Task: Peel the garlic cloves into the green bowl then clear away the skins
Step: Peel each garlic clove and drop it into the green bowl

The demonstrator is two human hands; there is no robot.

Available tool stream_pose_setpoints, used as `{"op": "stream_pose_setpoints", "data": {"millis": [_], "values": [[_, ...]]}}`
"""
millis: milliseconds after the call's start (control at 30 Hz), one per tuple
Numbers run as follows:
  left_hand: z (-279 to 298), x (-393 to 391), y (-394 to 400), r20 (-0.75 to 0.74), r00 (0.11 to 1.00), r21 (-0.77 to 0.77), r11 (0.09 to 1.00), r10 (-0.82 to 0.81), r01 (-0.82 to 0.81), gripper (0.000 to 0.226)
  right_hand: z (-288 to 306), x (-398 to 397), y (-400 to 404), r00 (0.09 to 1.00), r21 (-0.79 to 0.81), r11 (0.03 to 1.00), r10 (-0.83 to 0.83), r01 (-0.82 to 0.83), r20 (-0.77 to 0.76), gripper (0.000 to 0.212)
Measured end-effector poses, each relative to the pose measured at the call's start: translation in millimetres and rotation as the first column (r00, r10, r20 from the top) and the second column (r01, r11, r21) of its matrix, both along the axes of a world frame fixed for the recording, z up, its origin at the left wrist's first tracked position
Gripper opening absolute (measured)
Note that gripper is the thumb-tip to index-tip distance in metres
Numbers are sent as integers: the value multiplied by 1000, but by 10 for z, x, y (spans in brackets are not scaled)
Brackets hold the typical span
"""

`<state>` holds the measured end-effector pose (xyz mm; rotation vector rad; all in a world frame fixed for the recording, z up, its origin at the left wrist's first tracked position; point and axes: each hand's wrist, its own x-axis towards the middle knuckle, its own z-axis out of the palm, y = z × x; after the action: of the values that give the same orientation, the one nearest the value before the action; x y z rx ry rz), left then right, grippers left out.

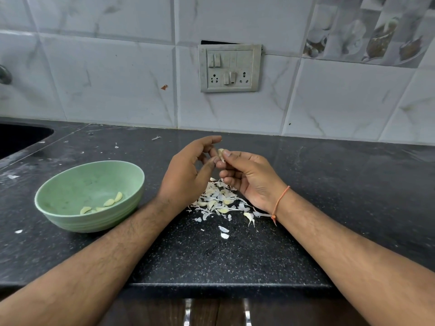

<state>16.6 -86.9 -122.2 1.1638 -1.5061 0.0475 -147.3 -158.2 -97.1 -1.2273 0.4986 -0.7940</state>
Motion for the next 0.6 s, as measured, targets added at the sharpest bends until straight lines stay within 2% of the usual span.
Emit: {"op": "stream_pose_setpoints", "data": {"millis": [233, 333, 467, 600], "values": [[6, 23, 12, -29, 999, -46, 998, 30, -32, 51, 0, -9, -17, 1000, -55, 998, -16, 14, -23, 13], [17, 23, 6, -69, 996, -37, 998, 54, -57, 46, -3, 10, -10, 998, -83, 996, -40, 36, -54, 9], [40, 52, 10, -123, 988, -35, 994, 99, -104, 38, -12, 17, -18, 998, -69, 997, -47, 44, -49, 15], [13, 56, -6, -56, 993, -22, 994, 103, -105, 36, -18, 25, -26, 998, -46, 998, -42, 40, -47, 16]]}}
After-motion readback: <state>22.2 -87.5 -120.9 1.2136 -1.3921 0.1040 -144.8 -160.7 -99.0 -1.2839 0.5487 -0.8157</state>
